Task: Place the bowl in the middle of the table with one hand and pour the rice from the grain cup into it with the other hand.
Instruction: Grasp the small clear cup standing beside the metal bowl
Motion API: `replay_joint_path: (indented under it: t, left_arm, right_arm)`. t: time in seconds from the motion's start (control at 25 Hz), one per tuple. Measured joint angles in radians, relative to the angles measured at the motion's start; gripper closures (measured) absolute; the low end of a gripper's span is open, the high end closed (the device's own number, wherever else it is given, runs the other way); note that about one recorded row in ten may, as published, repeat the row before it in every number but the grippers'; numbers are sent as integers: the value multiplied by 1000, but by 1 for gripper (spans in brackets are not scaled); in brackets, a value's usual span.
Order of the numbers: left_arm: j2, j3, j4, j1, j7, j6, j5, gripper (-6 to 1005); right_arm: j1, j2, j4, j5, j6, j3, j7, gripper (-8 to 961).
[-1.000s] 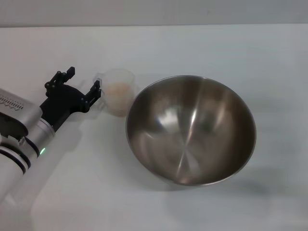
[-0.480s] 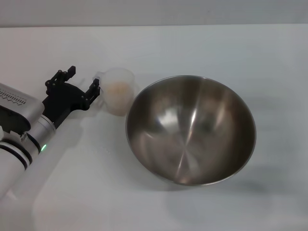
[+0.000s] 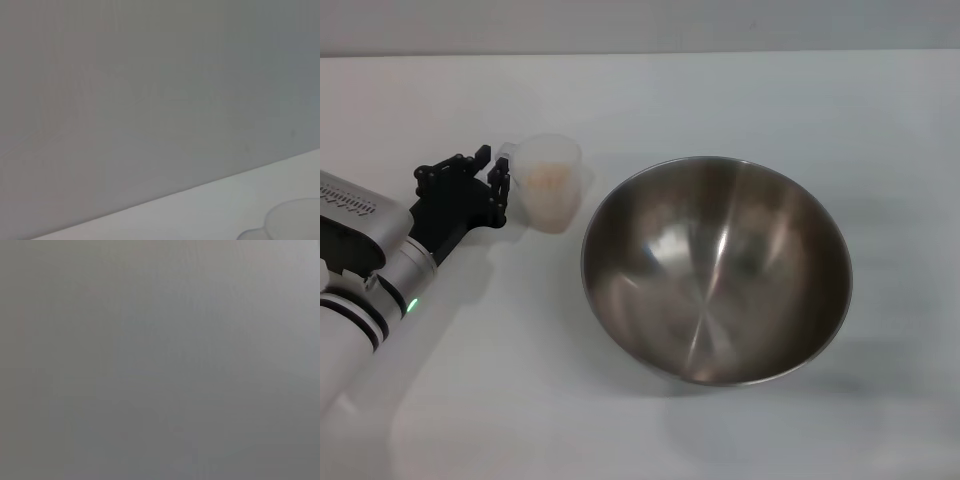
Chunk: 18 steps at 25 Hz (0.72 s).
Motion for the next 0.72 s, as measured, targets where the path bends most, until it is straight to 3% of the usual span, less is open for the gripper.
replay_joint_path:
  t: [0.4, 0.72]
  left_arm:
    - [-1, 1, -7, -9, 0, 0, 3, 945]
    - [-2, -8, -23, 2, 0, 33, 0, 974]
  right_arm:
    - [0, -1, 0, 0, 2, 5, 0, 502]
    - [-3, -1, 0, -2, -2, 5, 0, 502]
